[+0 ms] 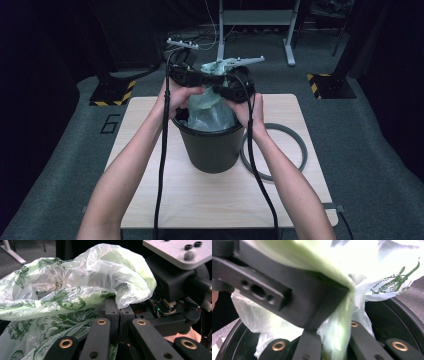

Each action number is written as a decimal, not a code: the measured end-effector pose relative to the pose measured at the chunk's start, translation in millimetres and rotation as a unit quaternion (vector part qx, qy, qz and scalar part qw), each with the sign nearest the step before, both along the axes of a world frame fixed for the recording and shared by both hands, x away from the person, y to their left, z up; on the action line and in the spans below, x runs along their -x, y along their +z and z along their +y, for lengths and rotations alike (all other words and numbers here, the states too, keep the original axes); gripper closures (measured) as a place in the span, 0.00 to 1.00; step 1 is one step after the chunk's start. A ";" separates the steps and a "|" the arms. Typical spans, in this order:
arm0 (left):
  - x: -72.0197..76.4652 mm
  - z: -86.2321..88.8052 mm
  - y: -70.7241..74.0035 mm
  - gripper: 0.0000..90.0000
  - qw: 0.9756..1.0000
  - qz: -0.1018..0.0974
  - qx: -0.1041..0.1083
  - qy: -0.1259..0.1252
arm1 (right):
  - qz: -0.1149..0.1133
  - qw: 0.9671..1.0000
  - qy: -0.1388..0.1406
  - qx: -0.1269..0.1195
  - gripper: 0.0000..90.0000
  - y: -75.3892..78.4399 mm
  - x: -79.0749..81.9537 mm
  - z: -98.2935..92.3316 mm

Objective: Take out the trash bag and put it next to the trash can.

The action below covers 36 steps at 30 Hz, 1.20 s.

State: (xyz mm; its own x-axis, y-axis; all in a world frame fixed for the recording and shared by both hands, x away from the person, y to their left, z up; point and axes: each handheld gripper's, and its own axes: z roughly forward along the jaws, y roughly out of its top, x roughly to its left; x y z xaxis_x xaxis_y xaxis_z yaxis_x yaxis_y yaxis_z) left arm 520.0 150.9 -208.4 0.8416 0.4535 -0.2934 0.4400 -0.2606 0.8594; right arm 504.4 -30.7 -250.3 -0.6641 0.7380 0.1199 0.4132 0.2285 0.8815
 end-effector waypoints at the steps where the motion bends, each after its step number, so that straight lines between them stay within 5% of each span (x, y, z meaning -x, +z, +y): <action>1: 0.4 0.9 -0.7 0.94 1.000 -0.008 -0.001 -0.001 | 0.001 1.000 -0.001 0.000 1.00 -0.1 0.2 0.2; 6: 3.0 8.8 -1.5 0.47 0.999 -0.036 -0.007 0.018 | 0.012 1.000 -0.013 -0.003 1.00 -0.1 -1.0 -2.1; 12: 8.8 25.2 2.4 0.25 0.997 -0.060 -0.004 0.044 | 0.034 0.998 -0.035 -0.041 1.00 1.6 -6.7 -15.1; 19: 14.0 20.8 -13.7 0.16 0.989 -0.081 -0.104 0.064 | 0.046 0.995 -0.038 -0.077 1.00 9.5 -8.6 -21.0; 27: 8.0 -6.4 -36.2 0.18 0.978 -0.075 -0.182 0.065 | 0.055 0.993 -0.008 -0.108 1.00 21.5 -1.8 -8.8; 30: 6.6 -13.0 -41.1 0.35 0.976 -0.075 -0.197 0.063 | 0.061 0.992 0.003 -0.114 1.00 22.3 0.8 -4.7; 34: 3.1 -14.6 -44.2 0.79 0.978 -0.075 -0.186 0.050 | 0.070 0.990 0.009 -0.120 1.00 19.5 0.6 -5.1; 36: 1.9 -15.3 -44.6 0.89 0.978 -0.078 -0.188 0.048 | 0.073 0.990 0.008 -0.121 1.00 17.7 -0.8 -7.9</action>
